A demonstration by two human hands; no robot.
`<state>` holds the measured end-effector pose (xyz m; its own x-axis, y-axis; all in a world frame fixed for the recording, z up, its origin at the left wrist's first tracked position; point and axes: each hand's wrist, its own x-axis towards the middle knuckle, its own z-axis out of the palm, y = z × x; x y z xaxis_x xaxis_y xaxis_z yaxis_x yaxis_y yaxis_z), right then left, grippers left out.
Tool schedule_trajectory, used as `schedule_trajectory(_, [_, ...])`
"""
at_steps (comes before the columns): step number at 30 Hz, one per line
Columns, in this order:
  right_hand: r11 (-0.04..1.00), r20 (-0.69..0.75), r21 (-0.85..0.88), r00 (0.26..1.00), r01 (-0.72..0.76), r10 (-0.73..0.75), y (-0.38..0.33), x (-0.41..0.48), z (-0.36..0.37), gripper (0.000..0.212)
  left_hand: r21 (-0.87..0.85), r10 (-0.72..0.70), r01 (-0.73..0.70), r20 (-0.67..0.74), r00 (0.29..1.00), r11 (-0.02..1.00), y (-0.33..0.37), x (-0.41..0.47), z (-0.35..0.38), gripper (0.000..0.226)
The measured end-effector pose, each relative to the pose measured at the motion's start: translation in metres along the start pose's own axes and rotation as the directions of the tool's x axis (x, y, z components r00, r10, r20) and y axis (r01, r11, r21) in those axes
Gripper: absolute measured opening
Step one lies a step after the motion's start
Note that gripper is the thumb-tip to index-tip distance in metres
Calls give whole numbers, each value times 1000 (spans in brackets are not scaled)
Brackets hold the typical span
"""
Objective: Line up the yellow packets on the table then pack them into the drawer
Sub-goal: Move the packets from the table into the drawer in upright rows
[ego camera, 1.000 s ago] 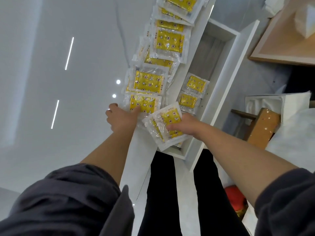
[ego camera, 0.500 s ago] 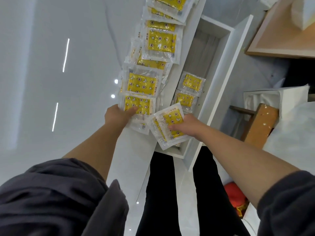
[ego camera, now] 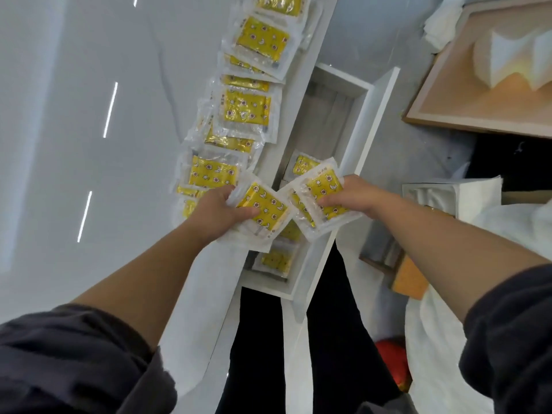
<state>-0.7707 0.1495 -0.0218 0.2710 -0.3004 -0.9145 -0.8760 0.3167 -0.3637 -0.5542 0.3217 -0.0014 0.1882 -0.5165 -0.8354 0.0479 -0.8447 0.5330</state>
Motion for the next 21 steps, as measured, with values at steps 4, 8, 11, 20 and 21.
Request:
schedule_trajectory(4, [988, -112, -153, 993, 21, -39, -12, 31, -64, 20, 116, -37, 46, -82, 996, 992, 28, 40, 52, 64])
schedule_trajectory(8, [905, -156, -421, 978, 62, -140, -30, 83, -114, 26, 143, -38, 62, -165, 986, 988, 55, 86, 104, 20])
schedule_trajectory(11, [771, -84, -620, 964, 148, -253, -49, 120, -129, 28, 164, -46, 80, -200, 979, 983, 63, 128, 126, 14])
schedule_trajectory(20, [536, 188, -784, 942, 314, -278, -38, 234, -106, 28, 137, -173, 228, -326, 929, 964, 34, 202, 147, 34])
schedule_trajectory(21, [527, 196, -787, 940, 320, -278, -34, 240, -102, 27, 115, -199, 248, -329, 923, 962, 31, 205, 148, 34])
